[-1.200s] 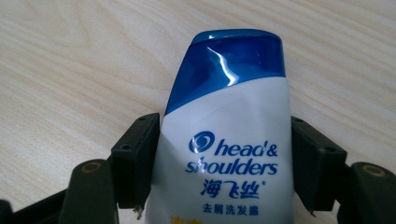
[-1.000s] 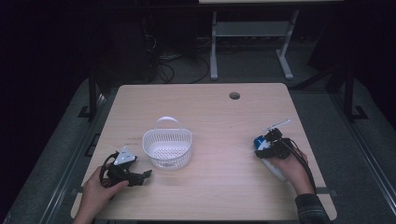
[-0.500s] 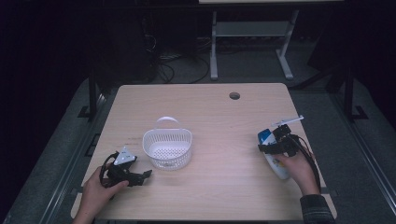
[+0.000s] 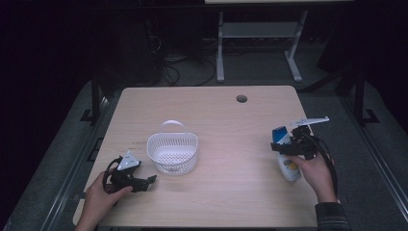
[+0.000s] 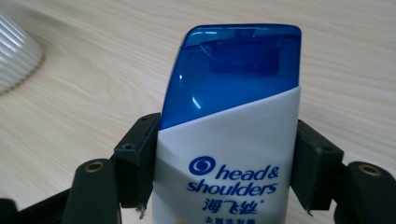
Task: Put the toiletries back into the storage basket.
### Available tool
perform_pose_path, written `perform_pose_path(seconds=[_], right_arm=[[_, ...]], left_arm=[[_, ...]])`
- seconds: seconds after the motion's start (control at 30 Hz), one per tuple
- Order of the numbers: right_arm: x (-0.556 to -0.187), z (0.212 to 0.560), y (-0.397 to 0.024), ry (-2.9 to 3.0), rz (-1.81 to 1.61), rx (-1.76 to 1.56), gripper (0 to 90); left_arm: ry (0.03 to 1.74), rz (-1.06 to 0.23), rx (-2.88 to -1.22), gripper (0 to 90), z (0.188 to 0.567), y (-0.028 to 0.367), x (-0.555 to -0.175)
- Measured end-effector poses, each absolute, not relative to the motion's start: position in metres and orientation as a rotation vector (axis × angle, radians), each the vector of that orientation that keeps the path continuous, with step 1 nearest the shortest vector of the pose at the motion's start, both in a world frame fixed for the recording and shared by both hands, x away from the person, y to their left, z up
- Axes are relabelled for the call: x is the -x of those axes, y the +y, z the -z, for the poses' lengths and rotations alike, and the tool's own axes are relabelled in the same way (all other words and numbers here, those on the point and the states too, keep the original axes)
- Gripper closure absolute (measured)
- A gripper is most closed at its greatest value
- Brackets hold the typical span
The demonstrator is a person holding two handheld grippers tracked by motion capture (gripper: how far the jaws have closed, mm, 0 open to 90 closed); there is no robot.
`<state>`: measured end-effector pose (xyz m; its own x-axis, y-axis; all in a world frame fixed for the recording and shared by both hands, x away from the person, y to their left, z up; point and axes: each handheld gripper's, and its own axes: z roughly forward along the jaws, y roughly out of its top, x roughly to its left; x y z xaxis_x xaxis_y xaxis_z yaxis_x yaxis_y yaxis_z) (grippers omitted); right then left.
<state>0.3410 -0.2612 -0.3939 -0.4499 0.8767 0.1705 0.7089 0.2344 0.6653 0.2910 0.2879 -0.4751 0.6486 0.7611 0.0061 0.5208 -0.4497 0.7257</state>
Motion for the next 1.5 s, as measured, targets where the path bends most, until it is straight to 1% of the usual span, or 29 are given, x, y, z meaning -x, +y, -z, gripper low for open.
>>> perform_pose_path(seconds=[0.37, 0.8, 1.13, 1.5], right_arm=[[-0.334, 0.386, -0.274, 2.168, -1.216, -1.470, 33.7], [-0.324, 0.374, -0.280, 2.077, -1.429, -1.336, 33.6], [-0.320, 0.362, -0.271, 2.055, -1.484, -1.274, 33.6], [-0.319, 0.345, -0.253, 2.047, -1.521, -1.193, 33.6]], left_arm=[[0.991, -0.434, -2.154, 13.1, 0.475, 0.288, -0.291], [0.991, -0.434, -2.155, 13.0, 0.475, 0.288, -0.291], [0.993, -0.434, -2.151, 13.1, 0.475, 0.288, -0.291], [0.993, -0.433, -2.151, 13.0, 0.475, 0.288, -0.291]])
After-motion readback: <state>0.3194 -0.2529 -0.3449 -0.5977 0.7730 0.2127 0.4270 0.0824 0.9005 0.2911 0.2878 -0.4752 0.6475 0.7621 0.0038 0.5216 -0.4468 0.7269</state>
